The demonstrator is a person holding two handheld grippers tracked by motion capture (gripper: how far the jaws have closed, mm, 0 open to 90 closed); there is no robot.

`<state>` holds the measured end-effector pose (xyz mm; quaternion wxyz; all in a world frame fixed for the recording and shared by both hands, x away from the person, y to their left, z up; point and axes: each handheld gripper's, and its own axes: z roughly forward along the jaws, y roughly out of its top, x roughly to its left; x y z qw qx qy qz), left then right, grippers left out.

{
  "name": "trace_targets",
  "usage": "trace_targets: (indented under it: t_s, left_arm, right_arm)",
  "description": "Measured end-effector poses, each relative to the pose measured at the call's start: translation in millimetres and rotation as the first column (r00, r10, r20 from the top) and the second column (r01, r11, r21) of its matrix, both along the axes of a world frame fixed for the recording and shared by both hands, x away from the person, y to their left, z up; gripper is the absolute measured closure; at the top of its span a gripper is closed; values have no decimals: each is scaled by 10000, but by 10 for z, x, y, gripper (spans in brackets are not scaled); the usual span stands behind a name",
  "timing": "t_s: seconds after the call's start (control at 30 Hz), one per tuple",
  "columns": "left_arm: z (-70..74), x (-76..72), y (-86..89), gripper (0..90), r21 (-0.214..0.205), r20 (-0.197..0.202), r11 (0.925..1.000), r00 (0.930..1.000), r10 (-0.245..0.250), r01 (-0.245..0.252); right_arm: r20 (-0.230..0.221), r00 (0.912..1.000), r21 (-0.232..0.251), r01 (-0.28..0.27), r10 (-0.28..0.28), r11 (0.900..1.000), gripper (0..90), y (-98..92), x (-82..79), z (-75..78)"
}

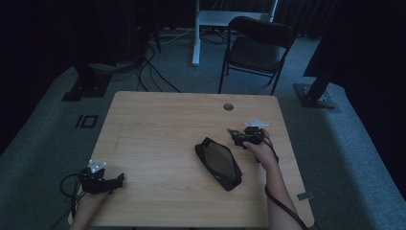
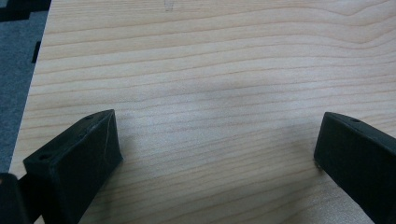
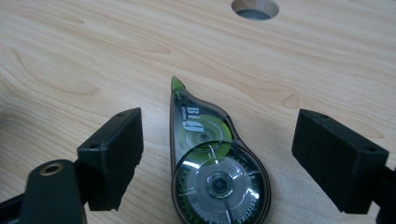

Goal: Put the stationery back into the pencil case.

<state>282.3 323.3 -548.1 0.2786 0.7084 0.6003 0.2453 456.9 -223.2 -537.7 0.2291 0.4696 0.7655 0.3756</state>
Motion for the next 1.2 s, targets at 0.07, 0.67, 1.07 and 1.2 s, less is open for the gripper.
trace_targets:
  t_s: [0.07,0.67,1.07,1.2]
  left_arm:
    - [0,0,0,6,0,0,10000,10000,-1,1]
    - [0,0,0,5,-1,0,10000,10000,1,-1]
    - [0,0,0,5,1,0,10000,10000,0,0]
    - [0,0,0,5,1,-1,10000,10000,0,0]
  right_arm:
    - [-170,9998,-5,59,-59,10000,164,4,34,-18]
    - [-567,9982,-307,172,-189,9994,296,51,119,-111]
    - [-641,9945,-244,809,-823,9964,501,67,67,-60]
    - [-665,9932,-206,942,-953,9953,503,41,15,5]
